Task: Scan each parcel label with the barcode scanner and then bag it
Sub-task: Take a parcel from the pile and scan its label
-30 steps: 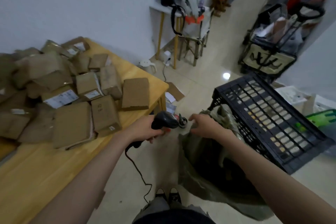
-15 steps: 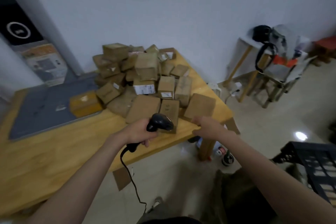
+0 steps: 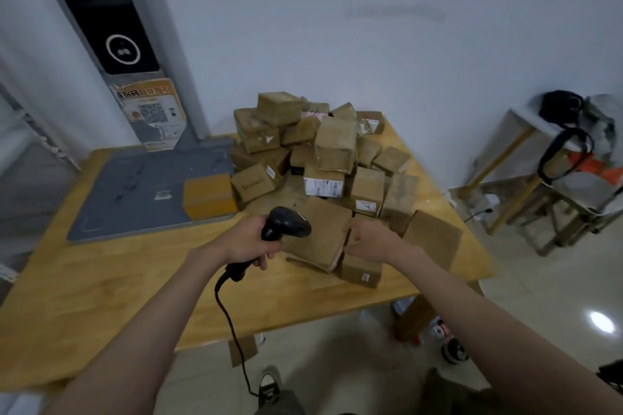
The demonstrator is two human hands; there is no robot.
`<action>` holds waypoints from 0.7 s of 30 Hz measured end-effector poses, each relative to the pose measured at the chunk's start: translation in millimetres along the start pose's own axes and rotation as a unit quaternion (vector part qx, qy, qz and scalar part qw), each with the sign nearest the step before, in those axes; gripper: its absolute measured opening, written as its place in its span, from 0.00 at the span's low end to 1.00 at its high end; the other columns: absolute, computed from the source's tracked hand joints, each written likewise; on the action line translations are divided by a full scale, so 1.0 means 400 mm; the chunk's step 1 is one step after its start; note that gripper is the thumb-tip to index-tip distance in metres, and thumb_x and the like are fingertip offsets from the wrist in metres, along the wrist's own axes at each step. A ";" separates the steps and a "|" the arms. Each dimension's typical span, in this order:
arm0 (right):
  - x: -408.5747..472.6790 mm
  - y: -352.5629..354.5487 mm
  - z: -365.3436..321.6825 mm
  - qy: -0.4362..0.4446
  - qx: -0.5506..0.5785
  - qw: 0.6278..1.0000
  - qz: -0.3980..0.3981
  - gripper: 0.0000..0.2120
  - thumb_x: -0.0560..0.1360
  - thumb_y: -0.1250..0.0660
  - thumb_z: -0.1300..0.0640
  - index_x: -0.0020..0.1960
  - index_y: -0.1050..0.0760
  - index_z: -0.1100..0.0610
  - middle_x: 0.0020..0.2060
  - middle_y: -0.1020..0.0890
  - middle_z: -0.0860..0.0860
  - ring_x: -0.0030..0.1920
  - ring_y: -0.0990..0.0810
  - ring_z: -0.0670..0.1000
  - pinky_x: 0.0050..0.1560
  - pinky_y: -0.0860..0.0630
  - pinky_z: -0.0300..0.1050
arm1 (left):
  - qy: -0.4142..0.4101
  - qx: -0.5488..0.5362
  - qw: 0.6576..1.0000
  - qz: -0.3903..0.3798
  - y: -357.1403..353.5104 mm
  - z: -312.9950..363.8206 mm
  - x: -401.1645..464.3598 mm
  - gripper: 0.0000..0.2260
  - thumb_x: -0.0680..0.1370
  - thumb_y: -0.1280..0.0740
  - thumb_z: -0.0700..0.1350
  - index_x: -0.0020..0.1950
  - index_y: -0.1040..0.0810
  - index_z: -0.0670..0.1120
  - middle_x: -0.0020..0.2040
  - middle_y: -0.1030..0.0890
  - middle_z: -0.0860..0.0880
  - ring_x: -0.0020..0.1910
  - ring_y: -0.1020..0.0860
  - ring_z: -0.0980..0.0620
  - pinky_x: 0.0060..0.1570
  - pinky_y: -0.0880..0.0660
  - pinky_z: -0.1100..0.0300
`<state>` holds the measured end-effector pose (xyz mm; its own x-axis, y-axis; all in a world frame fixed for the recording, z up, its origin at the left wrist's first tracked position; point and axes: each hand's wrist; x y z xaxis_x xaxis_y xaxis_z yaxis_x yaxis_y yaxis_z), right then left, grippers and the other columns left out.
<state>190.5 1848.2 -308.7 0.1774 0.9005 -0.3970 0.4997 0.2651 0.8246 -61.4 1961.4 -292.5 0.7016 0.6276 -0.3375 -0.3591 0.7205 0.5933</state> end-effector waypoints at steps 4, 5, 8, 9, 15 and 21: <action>0.115 0.015 -0.090 0.003 -0.006 1.000 -0.001 0.25 0.77 0.31 0.50 0.72 0.31 0.50 0.61 0.22 0.53 0.60 0.22 0.54 0.59 0.23 0.51 | -0.005 0.002 1.000 0.007 0.102 -0.068 0.045 0.04 0.79 0.31 0.42 0.48 0.25 0.44 0.39 0.18 0.44 0.34 0.16 0.44 0.40 0.18 0.48; 0.146 0.017 -0.112 0.005 -0.009 1.000 0.001 0.25 0.77 0.31 0.50 0.71 0.31 0.50 0.62 0.23 0.53 0.61 0.23 0.54 0.59 0.23 0.51 | -0.004 -0.002 1.000 0.008 0.128 -0.085 0.054 0.04 0.79 0.31 0.42 0.47 0.25 0.45 0.39 0.19 0.44 0.34 0.16 0.44 0.41 0.19 0.47; 0.231 0.015 -0.180 0.009 0.007 1.000 0.002 0.24 0.78 0.31 0.51 0.72 0.32 0.50 0.64 0.24 0.53 0.62 0.23 0.55 0.61 0.24 0.50 | 0.009 -0.004 1.000 0.020 0.208 -0.134 0.077 0.04 0.79 0.31 0.41 0.48 0.26 0.44 0.38 0.19 0.44 0.34 0.17 0.43 0.39 0.20 0.48; 0.256 0.013 -0.205 0.013 0.011 1.000 0.000 0.24 0.78 0.31 0.51 0.72 0.32 0.51 0.65 0.24 0.52 0.63 0.24 0.55 0.60 0.25 0.48 | 0.014 -0.006 1.000 0.023 0.235 -0.150 0.082 0.04 0.79 0.31 0.41 0.48 0.26 0.44 0.38 0.19 0.44 0.34 0.16 0.43 0.38 0.20 0.48; 0.405 -0.014 -0.313 0.021 0.015 1.000 0.016 0.26 0.76 0.30 0.50 0.72 0.33 0.52 0.62 0.22 0.53 0.62 0.23 0.54 0.57 0.24 0.49 | 0.025 -0.017 0.999 0.032 0.368 -0.240 0.112 0.04 0.79 0.30 0.43 0.48 0.25 0.46 0.40 0.17 0.44 0.34 0.16 0.44 0.39 0.19 0.49; 0.524 -0.022 -0.374 0.011 0.016 1.000 0.022 0.31 0.76 0.30 0.53 0.75 0.38 0.52 0.66 0.28 0.57 0.65 0.26 0.60 0.62 0.26 0.54 | 0.037 -0.049 0.998 0.031 0.428 -0.316 0.146 0.04 0.79 0.31 0.42 0.47 0.25 0.48 0.41 0.18 0.41 0.35 0.16 0.42 0.42 0.18 0.44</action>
<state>96.4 2086.2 -338.7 0.1806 0.9186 -0.3515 0.5181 0.2149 0.8279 -159.6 2158.6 -303.2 0.6301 0.6893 -0.3575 -0.4615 0.7027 0.5415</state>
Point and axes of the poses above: each hand's wrist, its own x-axis towards the middle knuckle, its own y-axis out of the back of the hand, z = x × y
